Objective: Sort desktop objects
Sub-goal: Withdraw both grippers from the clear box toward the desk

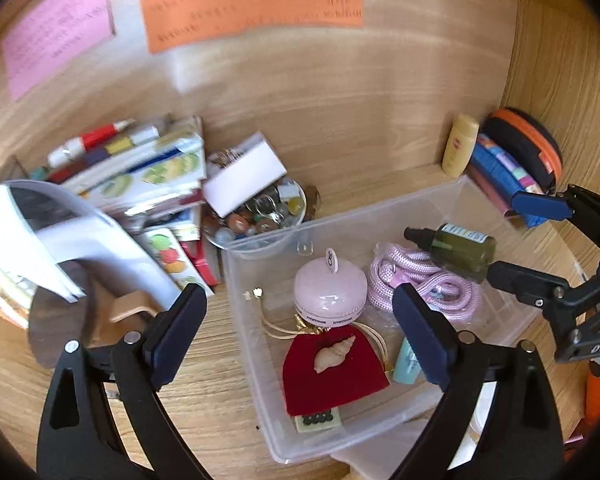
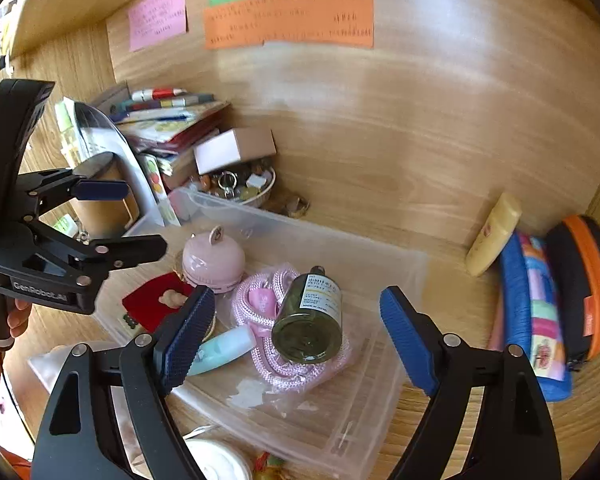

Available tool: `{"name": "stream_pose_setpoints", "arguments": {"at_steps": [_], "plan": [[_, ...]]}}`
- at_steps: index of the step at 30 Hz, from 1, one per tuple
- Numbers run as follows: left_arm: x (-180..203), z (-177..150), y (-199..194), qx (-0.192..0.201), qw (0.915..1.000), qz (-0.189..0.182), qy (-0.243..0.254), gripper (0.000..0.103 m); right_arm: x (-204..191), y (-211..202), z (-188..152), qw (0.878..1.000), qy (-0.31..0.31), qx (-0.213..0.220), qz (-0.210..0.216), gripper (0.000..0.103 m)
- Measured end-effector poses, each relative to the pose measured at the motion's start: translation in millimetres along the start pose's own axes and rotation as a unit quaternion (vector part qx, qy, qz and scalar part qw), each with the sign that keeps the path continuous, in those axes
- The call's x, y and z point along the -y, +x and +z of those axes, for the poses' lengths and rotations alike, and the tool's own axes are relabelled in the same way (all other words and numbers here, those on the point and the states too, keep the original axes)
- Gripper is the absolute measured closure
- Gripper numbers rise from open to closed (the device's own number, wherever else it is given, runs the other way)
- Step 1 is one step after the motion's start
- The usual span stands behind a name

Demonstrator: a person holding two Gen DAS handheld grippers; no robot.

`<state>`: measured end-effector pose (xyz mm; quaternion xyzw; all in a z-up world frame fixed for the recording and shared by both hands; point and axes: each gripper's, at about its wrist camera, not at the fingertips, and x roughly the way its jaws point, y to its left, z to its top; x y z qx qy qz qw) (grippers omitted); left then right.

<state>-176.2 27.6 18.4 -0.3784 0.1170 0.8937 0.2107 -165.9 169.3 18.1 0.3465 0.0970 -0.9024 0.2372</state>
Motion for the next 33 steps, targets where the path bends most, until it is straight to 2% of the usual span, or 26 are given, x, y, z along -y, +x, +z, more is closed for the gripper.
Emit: {"name": "stream_pose_setpoints", "arguments": {"at_steps": [7,14,22,29,33], "plan": [[-6,-15,-39,0.045,0.9990,0.001,-0.001,0.005,-9,-29,-10,1.000,-0.002,0.016,-0.013,0.019],[-2,-40,-63,0.061,0.9980,0.013,-0.005,0.004,-16,-48,-29,1.000,-0.005,0.019,-0.016,0.018],[4,-84,-69,0.043,0.9987,0.020,-0.019,0.003,-18,-53,-61,1.000,0.006,0.001,-0.016,0.018],[2,-126,-67,0.014,0.9969,0.034,-0.070,0.003,-11,-54,-87,0.999,0.032,-0.019,-0.008,0.018],[11,-144,-70,0.007,0.9962,0.027,-0.083,0.003,-7,-56,-103,0.999,0.045,-0.029,-0.006,0.018]]}}
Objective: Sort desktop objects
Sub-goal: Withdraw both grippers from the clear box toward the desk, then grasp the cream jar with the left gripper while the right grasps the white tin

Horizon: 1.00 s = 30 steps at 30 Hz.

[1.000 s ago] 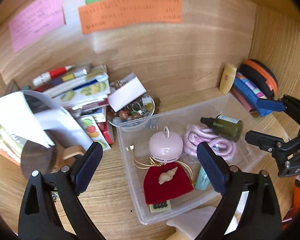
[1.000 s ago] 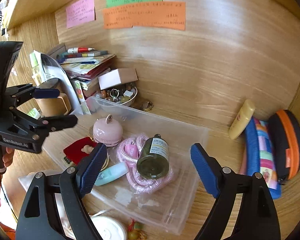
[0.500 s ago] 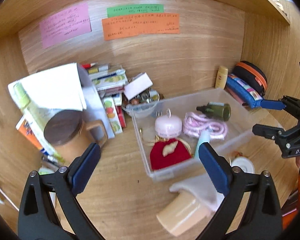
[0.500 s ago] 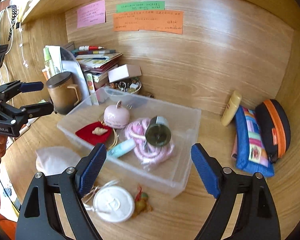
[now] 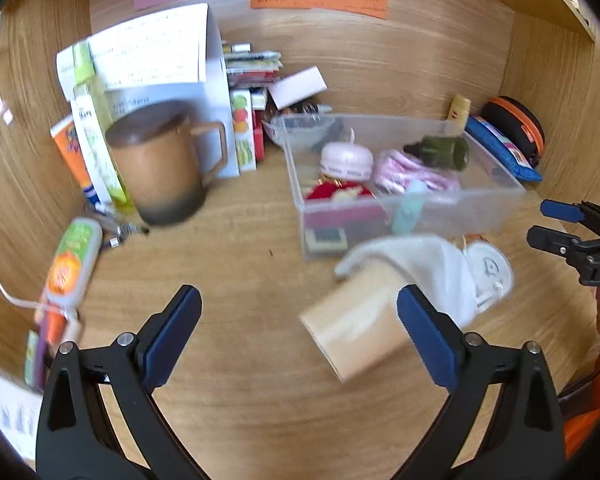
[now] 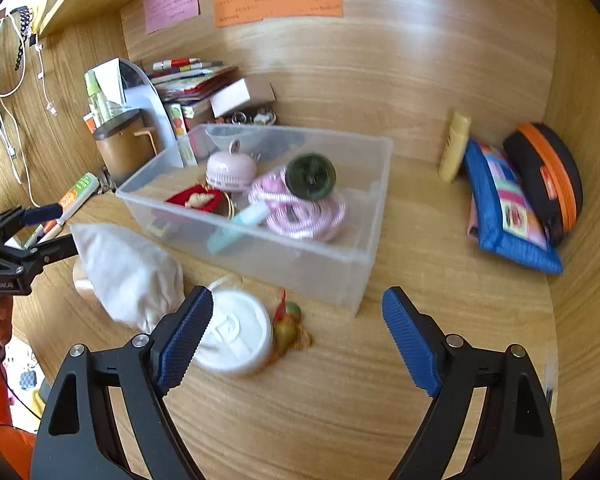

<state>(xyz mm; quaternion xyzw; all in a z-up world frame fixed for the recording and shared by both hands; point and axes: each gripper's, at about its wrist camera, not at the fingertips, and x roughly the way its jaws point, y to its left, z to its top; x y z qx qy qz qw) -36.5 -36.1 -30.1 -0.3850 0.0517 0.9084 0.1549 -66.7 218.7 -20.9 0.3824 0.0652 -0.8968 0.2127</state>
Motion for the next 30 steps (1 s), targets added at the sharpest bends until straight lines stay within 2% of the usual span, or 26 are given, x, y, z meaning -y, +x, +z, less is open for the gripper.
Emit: {"name": "stream_pose_setpoints", "arguments": {"at_steps": [7,14,18,23,30], "plan": [[19,-21,15,-0.033,0.9991,-0.027,-0.007,0.003,5,4,-26,0.999,0.016,-0.028,0.008,0.018],[31,-22,36,-0.050,0.9980,-0.034,-0.014,0.003,-3,8,-39,0.999,0.001,-0.043,0.015,0.018],[28,-21,46,-0.055,0.9979,-0.024,-0.026,0.003,-14,17,-42,0.998,-0.016,-0.056,0.031,0.018],[19,-25,44,-0.047,0.9977,-0.033,-0.035,0.003,-24,28,-41,0.997,-0.028,-0.064,0.046,0.018],[3,-33,36,-0.040,0.9980,-0.016,-0.047,0.003,-34,33,-35,0.996,-0.044,-0.043,0.061,0.020]]}}
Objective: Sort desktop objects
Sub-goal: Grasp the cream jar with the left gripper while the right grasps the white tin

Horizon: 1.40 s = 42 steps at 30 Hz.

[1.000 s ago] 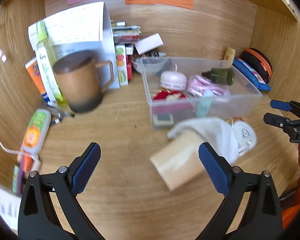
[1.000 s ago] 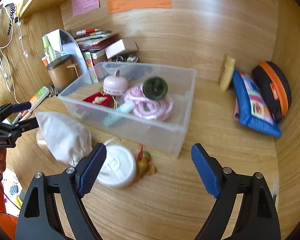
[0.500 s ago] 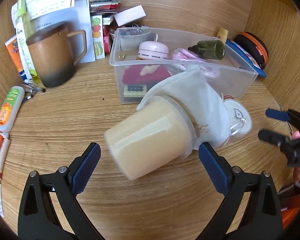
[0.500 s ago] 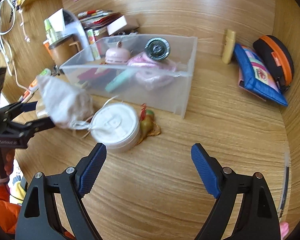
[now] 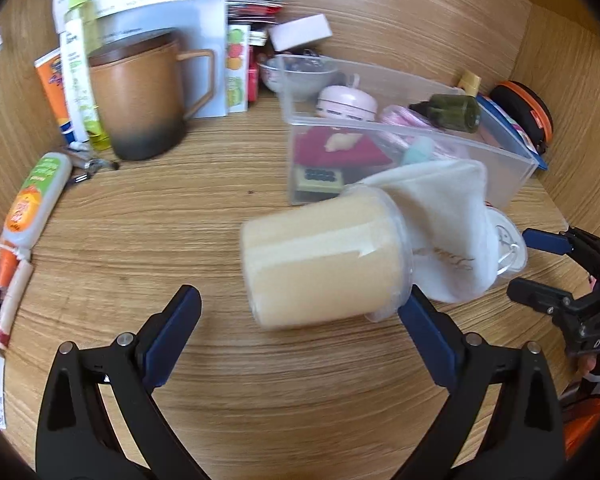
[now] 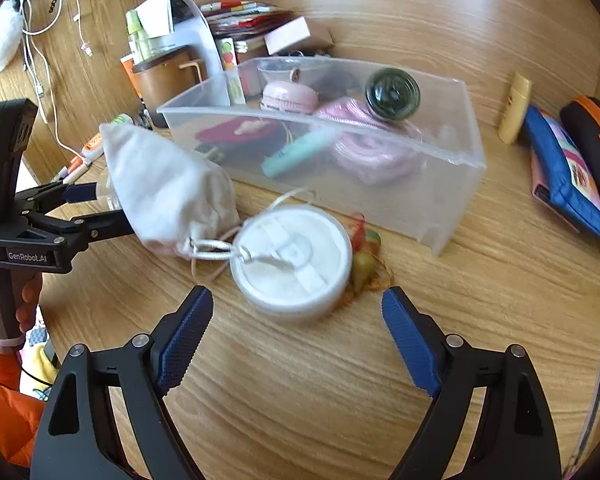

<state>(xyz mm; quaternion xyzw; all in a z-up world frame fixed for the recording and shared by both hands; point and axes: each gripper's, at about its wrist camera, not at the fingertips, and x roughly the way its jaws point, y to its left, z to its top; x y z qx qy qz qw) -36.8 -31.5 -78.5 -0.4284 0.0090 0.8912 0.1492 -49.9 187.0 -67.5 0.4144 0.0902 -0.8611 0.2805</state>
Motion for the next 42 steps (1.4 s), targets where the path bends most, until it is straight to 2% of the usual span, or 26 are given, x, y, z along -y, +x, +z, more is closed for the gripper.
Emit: {"name": "stream_pose_setpoints", "arguments": {"at_steps": [4,6,13,15,20,23,25,27,34,38,42], "plan": [[-14,-1,2,-0.004,0.9997,0.001,-0.023,0.003,0,6,2,1.000,0.003,-0.005,0.002,0.023],[-16,0,5,-0.006,0.9996,-0.001,-0.028,0.003,-2,11,4,1.000,0.000,-0.010,0.005,0.031],[-7,12,16,-0.003,0.9998,-0.007,-0.018,0.003,-11,18,6,1.000,-0.018,-0.012,-0.013,0.034],[-4,15,19,-0.001,0.9999,-0.007,-0.016,0.003,-11,19,7,1.000,-0.019,-0.011,-0.017,0.040],[0,16,20,0.006,0.9998,-0.012,-0.013,0.003,-8,19,8,1.000,-0.013,-0.008,-0.010,0.041],[-1,15,20,0.006,0.9998,-0.012,-0.012,0.009,-5,17,8,1.000,-0.010,-0.008,-0.012,0.041],[-1,14,22,0.000,0.9998,-0.016,-0.013,0.019,-1,12,6,1.000,-0.001,-0.003,-0.012,0.041],[-1,14,24,-0.005,0.9998,-0.015,-0.014,0.024,4,6,3,1.000,0.008,0.002,-0.012,0.041],[-3,19,26,0.007,0.9994,-0.013,-0.031,0.025,20,-21,-5,0.999,0.038,0.025,-0.030,0.041],[-3,21,23,0.018,0.9991,-0.005,-0.037,0.037,33,-34,-5,0.997,0.060,0.042,-0.039,0.041],[-3,18,22,0.022,0.9990,0.000,-0.039,0.037,43,-47,-3,0.994,0.072,0.060,-0.047,0.041]]}}
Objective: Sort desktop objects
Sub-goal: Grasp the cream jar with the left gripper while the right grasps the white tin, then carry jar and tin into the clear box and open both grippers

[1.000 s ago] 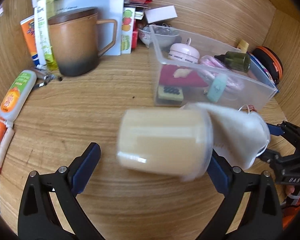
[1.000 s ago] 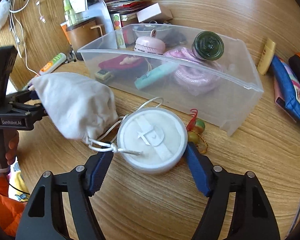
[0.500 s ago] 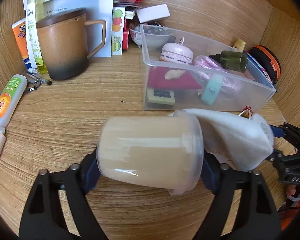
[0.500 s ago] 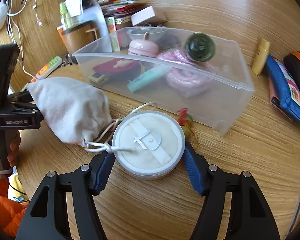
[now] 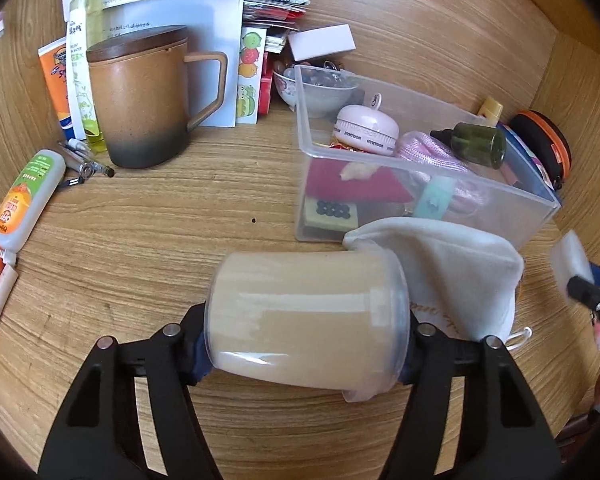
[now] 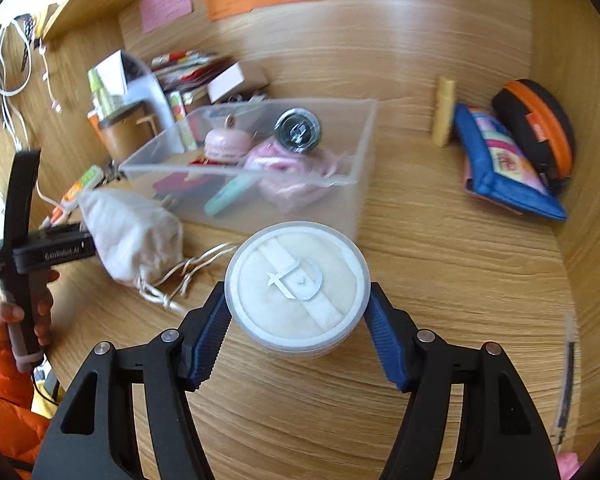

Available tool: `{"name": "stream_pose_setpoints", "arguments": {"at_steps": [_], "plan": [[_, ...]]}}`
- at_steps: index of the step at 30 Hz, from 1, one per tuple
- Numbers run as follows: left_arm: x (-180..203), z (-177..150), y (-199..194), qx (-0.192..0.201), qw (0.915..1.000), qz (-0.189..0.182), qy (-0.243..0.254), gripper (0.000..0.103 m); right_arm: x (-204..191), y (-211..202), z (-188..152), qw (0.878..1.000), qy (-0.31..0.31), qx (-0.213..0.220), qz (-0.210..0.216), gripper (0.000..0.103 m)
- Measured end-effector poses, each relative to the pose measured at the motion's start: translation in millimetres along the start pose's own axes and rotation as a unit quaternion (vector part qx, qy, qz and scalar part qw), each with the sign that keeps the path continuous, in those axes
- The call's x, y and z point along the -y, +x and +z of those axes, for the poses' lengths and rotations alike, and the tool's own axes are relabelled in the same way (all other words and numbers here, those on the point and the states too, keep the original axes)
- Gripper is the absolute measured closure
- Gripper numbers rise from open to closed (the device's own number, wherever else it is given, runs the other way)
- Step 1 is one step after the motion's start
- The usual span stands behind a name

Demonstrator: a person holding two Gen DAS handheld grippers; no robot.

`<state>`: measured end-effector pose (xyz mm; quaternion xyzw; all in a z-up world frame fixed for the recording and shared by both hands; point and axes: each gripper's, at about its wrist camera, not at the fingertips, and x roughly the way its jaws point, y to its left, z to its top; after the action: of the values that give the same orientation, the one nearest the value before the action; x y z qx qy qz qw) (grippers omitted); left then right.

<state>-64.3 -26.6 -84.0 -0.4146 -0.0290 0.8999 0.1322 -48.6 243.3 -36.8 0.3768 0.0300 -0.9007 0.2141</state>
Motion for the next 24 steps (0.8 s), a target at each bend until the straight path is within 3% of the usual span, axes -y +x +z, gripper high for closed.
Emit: {"name": "stream_pose_setpoints", "arguments": {"at_steps": [13,24], "plan": [[-7,-8,-27,0.028,0.9992,0.027,-0.008,0.037,-7,-14,19,0.999,-0.016,0.040,0.014,0.041],[-5,14,-58,0.073,0.9960,0.051,0.008,0.037,-20,-16,37,0.997,-0.033,0.063,0.022,0.041]]}}
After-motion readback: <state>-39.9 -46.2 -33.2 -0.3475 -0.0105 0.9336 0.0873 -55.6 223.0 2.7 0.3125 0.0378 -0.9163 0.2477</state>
